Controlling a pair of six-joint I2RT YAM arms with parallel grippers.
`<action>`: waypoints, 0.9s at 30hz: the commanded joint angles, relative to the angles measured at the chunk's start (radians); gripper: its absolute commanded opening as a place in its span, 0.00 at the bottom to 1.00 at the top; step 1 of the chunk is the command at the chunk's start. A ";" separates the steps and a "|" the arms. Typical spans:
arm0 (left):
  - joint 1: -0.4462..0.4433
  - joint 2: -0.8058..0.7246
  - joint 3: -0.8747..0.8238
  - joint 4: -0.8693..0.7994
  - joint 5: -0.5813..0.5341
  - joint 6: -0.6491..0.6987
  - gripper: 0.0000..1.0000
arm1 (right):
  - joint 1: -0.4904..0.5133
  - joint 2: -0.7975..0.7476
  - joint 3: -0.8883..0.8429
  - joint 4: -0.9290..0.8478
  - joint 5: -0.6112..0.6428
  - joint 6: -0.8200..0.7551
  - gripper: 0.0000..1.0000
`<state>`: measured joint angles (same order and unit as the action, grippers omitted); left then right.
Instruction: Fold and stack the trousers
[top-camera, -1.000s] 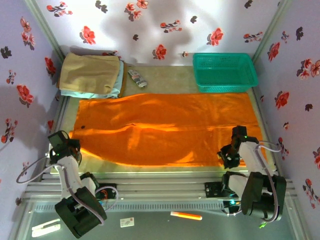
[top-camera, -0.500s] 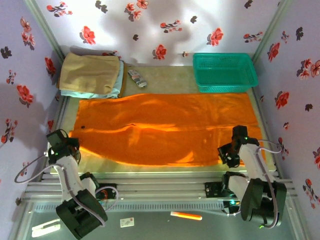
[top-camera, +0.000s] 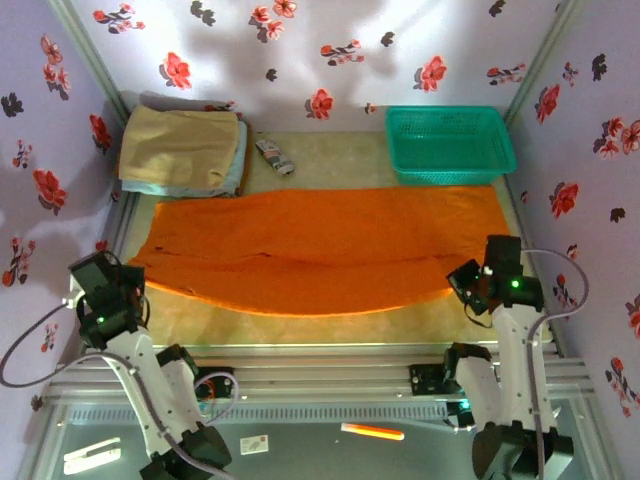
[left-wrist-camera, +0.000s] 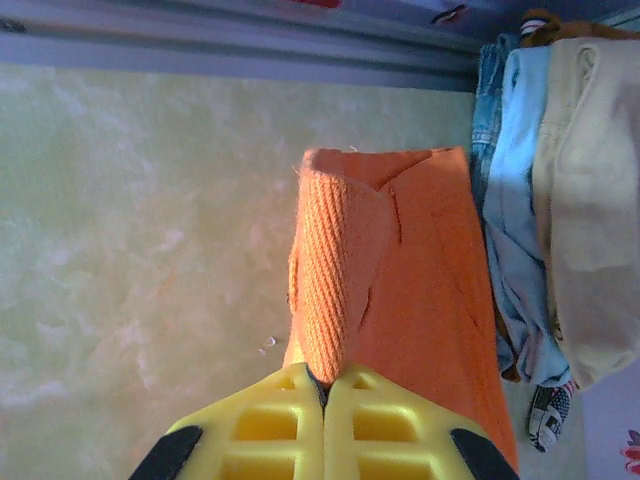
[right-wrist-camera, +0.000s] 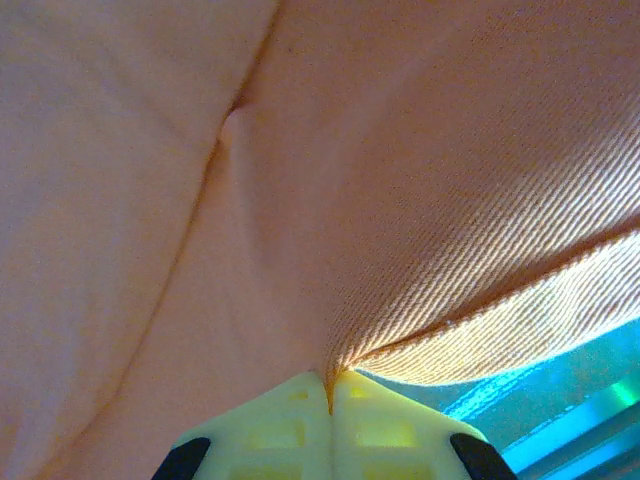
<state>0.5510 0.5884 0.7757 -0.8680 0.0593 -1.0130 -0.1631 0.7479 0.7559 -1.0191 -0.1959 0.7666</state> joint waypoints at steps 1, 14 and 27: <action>0.012 -0.027 0.094 -0.108 -0.082 0.046 0.00 | -0.012 -0.023 0.092 -0.094 0.058 -0.108 0.00; -0.014 0.382 0.212 0.267 -0.009 0.025 0.00 | -0.004 0.486 0.315 0.276 -0.048 -0.138 0.00; -0.141 0.777 0.408 0.446 -0.122 0.022 0.00 | 0.048 1.039 0.763 0.236 0.018 -0.287 0.00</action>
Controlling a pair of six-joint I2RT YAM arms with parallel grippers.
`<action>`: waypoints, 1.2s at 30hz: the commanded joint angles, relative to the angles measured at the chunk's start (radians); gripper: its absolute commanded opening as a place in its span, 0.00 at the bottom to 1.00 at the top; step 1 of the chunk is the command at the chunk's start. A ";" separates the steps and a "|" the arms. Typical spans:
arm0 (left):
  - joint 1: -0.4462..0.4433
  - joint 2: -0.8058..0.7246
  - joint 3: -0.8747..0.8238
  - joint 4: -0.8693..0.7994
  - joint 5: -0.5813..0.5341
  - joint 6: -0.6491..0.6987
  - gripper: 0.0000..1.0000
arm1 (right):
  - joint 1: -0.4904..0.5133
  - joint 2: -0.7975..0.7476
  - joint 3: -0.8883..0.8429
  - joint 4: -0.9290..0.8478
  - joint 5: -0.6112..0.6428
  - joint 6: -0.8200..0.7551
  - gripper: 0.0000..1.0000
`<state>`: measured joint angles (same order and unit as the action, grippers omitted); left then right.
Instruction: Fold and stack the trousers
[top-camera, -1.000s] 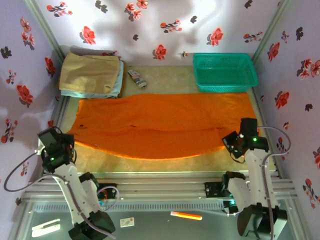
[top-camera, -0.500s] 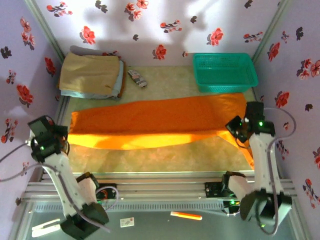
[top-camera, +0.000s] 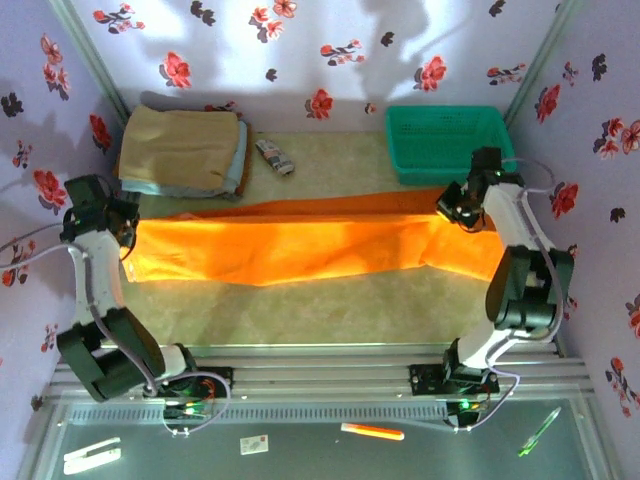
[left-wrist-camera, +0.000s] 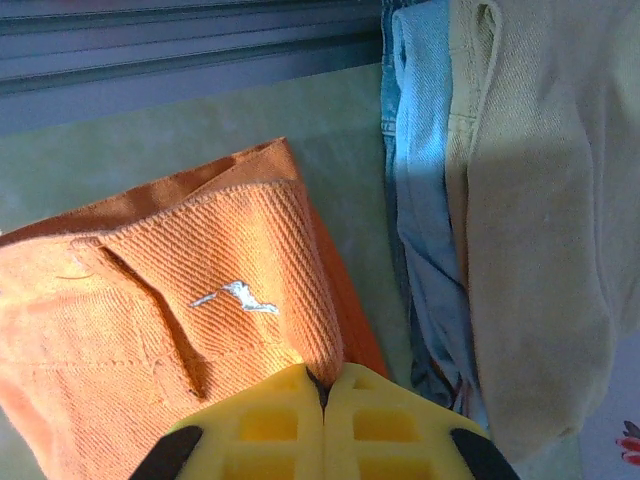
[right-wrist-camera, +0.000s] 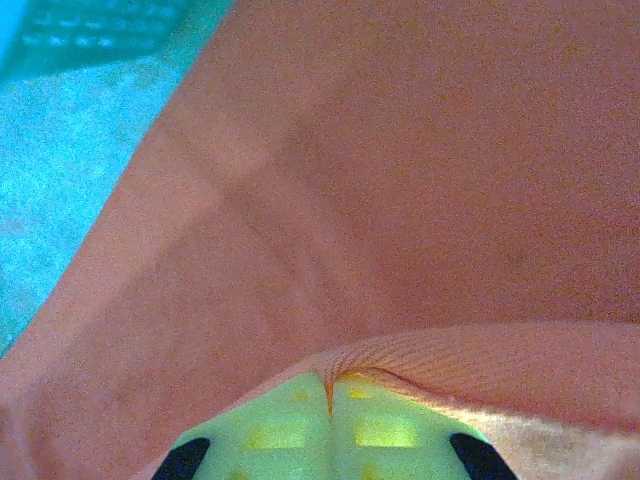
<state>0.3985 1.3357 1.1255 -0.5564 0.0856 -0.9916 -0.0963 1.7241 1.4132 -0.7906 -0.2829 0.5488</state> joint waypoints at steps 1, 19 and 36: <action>0.007 0.050 0.062 0.142 -0.154 0.005 0.00 | -0.014 0.111 0.154 -0.010 0.099 -0.078 0.00; -0.037 0.355 0.203 0.185 -0.230 0.047 0.00 | 0.024 0.492 0.510 -0.080 0.096 -0.114 0.00; -0.087 0.364 0.178 0.227 -0.154 0.113 0.72 | 0.061 0.496 0.545 -0.085 0.121 -0.095 0.39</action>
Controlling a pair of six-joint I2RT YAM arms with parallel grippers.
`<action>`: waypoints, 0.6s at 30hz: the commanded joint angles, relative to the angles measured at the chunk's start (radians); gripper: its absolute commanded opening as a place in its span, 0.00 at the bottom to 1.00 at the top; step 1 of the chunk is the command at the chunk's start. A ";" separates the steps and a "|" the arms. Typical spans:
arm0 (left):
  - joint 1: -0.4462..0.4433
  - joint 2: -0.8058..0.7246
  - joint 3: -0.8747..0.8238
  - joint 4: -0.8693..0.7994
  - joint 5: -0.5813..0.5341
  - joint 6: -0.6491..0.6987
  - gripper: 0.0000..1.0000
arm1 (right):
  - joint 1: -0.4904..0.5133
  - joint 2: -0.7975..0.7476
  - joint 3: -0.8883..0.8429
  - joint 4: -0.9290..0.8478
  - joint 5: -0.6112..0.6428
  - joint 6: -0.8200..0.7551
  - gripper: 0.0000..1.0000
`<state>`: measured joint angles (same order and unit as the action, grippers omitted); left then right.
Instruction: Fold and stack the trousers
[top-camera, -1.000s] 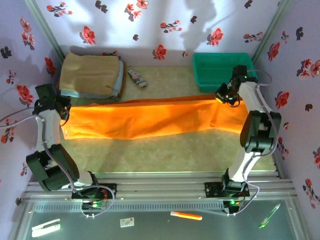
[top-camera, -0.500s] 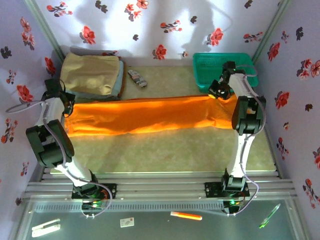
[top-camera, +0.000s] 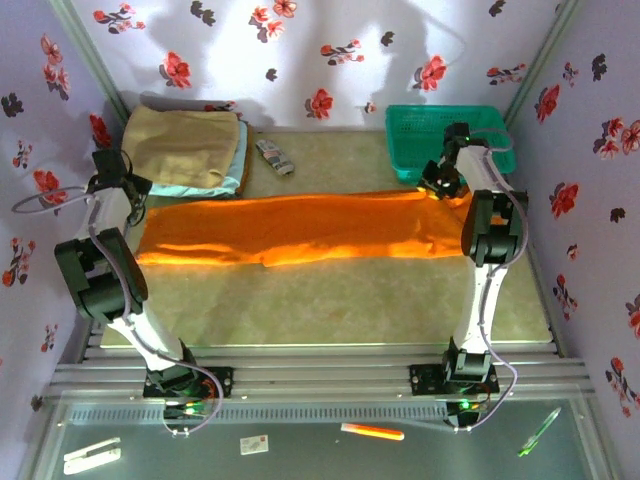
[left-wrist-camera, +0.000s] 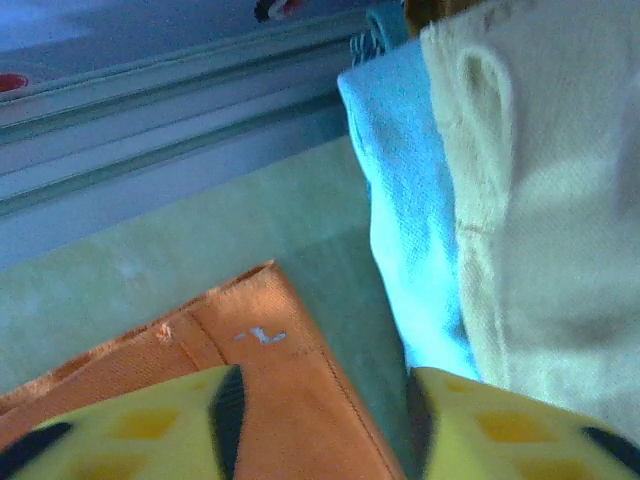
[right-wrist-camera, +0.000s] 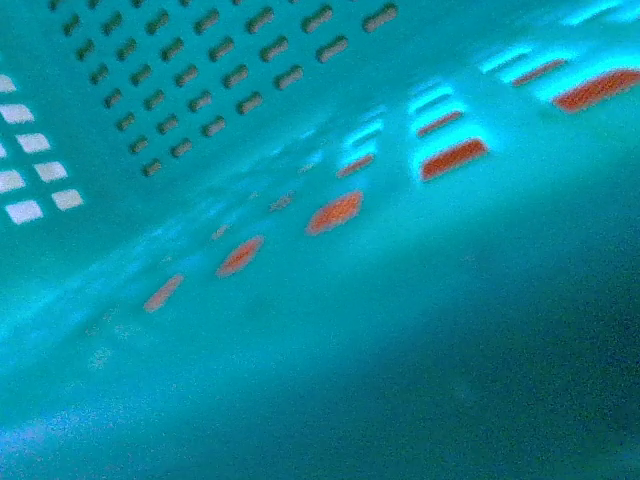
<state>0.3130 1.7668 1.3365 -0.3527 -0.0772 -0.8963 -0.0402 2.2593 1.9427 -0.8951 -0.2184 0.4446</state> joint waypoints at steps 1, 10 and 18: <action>-0.005 -0.110 -0.058 0.025 0.020 0.016 0.76 | 0.011 -0.062 0.004 0.024 0.051 0.012 0.40; -0.116 -0.536 -0.517 0.021 0.076 0.000 0.80 | 0.086 -0.442 -0.444 0.221 0.048 0.103 0.52; -0.135 -0.691 -0.780 0.034 0.122 -0.001 0.80 | 0.178 -0.586 -0.748 0.379 -0.072 0.165 0.55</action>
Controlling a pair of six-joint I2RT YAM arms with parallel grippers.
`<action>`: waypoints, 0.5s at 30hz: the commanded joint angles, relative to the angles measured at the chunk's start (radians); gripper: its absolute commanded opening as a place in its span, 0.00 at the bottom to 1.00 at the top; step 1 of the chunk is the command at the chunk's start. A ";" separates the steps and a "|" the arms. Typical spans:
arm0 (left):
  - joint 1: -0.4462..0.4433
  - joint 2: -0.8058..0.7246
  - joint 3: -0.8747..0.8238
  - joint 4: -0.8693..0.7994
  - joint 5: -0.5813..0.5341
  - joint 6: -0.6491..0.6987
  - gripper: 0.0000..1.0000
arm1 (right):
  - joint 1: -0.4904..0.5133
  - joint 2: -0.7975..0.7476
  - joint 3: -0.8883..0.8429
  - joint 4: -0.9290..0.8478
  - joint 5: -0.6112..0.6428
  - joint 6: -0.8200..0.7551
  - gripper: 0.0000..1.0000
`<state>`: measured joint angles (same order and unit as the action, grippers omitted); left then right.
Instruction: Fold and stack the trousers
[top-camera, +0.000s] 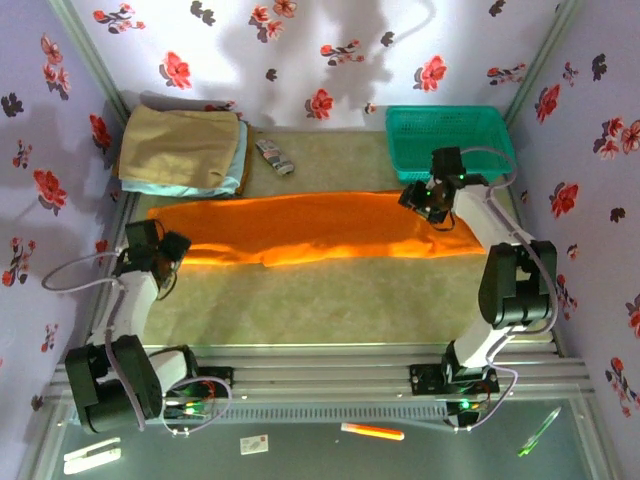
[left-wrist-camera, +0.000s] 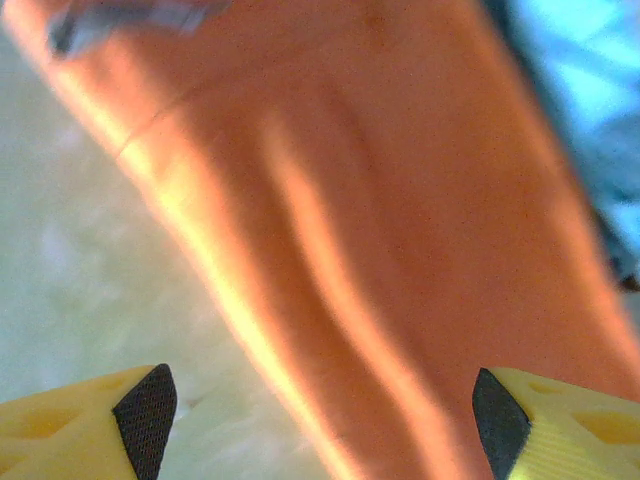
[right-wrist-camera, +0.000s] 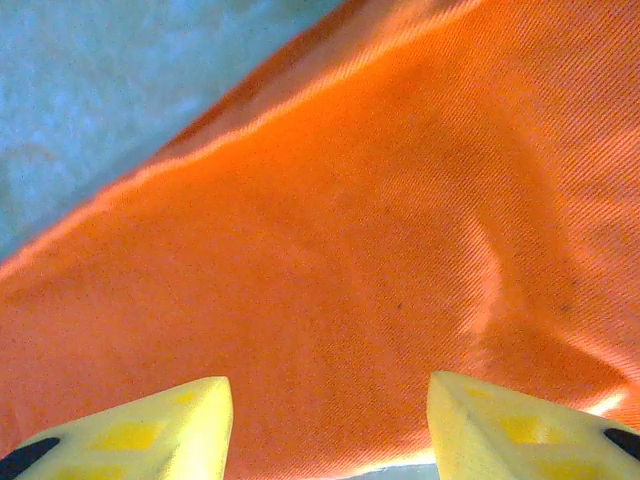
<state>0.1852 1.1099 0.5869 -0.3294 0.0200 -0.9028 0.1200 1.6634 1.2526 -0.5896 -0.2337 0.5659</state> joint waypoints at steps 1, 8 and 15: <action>-0.007 -0.041 -0.054 0.023 0.033 -0.002 0.80 | 0.027 0.010 -0.077 0.080 -0.065 0.051 0.55; -0.009 0.006 -0.130 0.177 0.011 -0.029 0.81 | 0.071 -0.017 -0.140 0.093 -0.059 0.057 0.56; 0.013 0.167 -0.120 0.303 -0.018 -0.021 0.51 | 0.058 -0.072 -0.137 -0.001 0.022 0.001 0.57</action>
<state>0.1856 1.2430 0.4644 -0.1051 0.0357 -0.9264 0.1871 1.6386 1.1179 -0.5358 -0.2615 0.5983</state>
